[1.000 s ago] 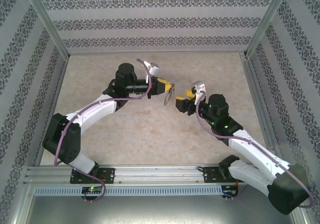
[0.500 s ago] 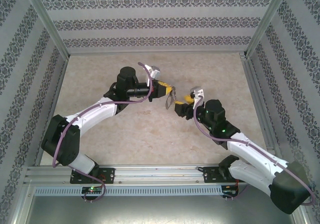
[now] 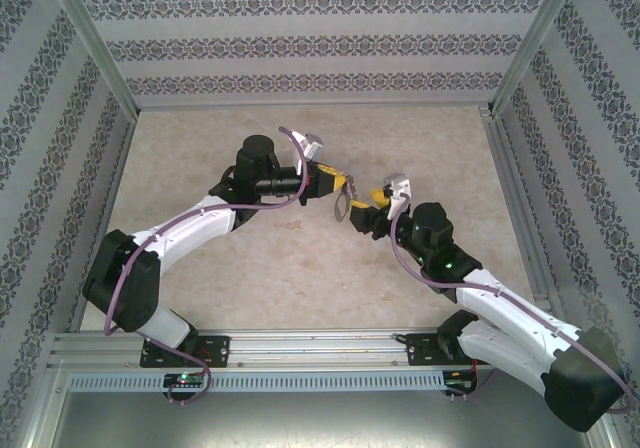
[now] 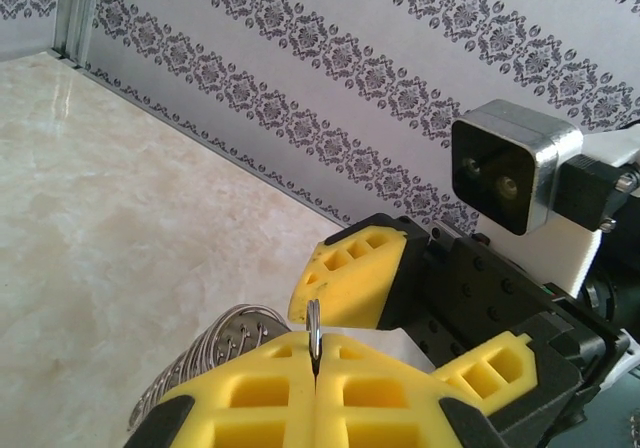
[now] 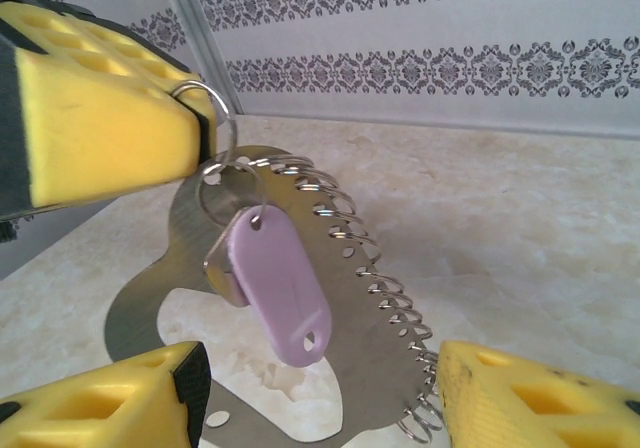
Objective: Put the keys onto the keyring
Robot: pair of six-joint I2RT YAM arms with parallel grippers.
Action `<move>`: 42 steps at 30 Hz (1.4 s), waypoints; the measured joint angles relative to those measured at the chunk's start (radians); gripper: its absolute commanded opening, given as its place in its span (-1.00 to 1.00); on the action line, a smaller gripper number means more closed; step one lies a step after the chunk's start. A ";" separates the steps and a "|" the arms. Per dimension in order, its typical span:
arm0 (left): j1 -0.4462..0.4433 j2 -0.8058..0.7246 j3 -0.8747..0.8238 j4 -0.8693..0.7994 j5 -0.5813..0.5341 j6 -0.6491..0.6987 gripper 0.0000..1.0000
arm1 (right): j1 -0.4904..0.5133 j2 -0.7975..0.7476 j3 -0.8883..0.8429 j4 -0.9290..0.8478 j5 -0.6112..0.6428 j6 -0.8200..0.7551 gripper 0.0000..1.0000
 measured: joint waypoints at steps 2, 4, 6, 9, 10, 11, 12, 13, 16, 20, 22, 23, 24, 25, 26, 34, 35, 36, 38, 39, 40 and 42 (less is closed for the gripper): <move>0.000 -0.001 0.000 -0.005 -0.004 0.004 -1.00 | 0.011 0.000 0.000 0.002 0.001 0.000 0.24; 0.000 -0.004 0.000 -0.008 -0.008 0.005 -1.00 | 0.023 0.003 0.000 0.004 0.000 -0.003 0.24; 0.000 -0.006 0.000 -0.008 -0.011 0.008 -1.00 | 0.037 0.015 0.002 0.006 0.000 -0.004 0.24; 0.000 -0.006 0.000 -0.008 -0.012 0.014 -1.00 | 0.060 0.042 0.013 0.006 0.000 -0.011 0.24; 0.000 -0.006 0.001 -0.008 -0.012 0.016 -1.00 | 0.067 0.051 0.019 0.005 0.000 -0.014 0.24; 0.000 -0.006 0.001 -0.008 -0.013 0.016 -1.00 | 0.075 0.059 0.026 0.005 0.000 -0.019 0.24; 0.000 -0.006 0.002 -0.008 -0.015 0.017 -1.00 | 0.080 0.066 0.031 0.006 0.000 -0.024 0.24; 0.000 -0.007 0.002 -0.008 -0.015 0.019 -1.00 | 0.086 0.072 0.037 0.006 0.000 -0.031 0.24; 0.000 -0.010 0.002 -0.009 -0.018 0.021 -1.00 | 0.096 0.077 0.044 0.006 0.009 -0.043 0.24; 0.000 -0.024 0.002 -0.009 -0.023 0.023 -1.00 | 0.096 0.073 0.044 0.005 0.035 -0.061 0.24; 0.000 -0.031 0.002 -0.009 -0.026 0.023 -1.00 | 0.096 0.064 0.044 0.005 0.047 -0.066 0.24; 0.000 -0.035 0.002 -0.008 -0.027 0.023 -1.00 | 0.096 0.056 0.044 0.004 0.053 -0.069 0.24; 0.000 -0.037 0.002 -0.008 -0.029 0.023 -1.00 | 0.096 0.047 0.044 0.001 0.061 -0.074 0.24; 0.000 -0.038 0.002 -0.008 -0.030 0.023 -1.00 | 0.096 0.035 0.043 -0.003 0.069 -0.079 0.24; 0.000 -0.039 0.002 -0.008 -0.030 0.023 -1.00 | 0.095 0.021 0.043 -0.006 0.076 -0.084 0.24; 0.000 -0.041 0.002 -0.008 -0.030 0.023 -1.00 | 0.062 -0.043 0.043 -0.036 0.082 -0.092 0.24; 0.000 -0.042 0.002 -0.008 -0.030 0.023 -1.00 | 0.062 -0.042 0.043 -0.043 0.080 -0.094 0.25; 0.000 -0.043 0.002 -0.008 -0.030 0.023 -1.00 | 0.062 -0.042 0.043 -0.049 0.076 -0.096 0.25; 0.000 -0.045 0.002 -0.008 -0.030 0.023 -1.00 | 0.062 -0.040 0.043 -0.058 0.074 -0.099 0.25; 0.000 -0.046 0.002 -0.008 -0.030 0.023 -1.00 | 0.062 -0.040 0.043 -0.063 0.074 -0.100 0.25; 0.000 -0.046 0.002 -0.008 -0.030 0.023 -1.00 | 0.062 -0.035 0.045 -0.067 0.063 -0.103 0.25; 0.000 -0.048 0.002 -0.008 -0.031 0.023 -1.00 | 0.062 -0.010 0.058 -0.071 0.042 -0.108 0.25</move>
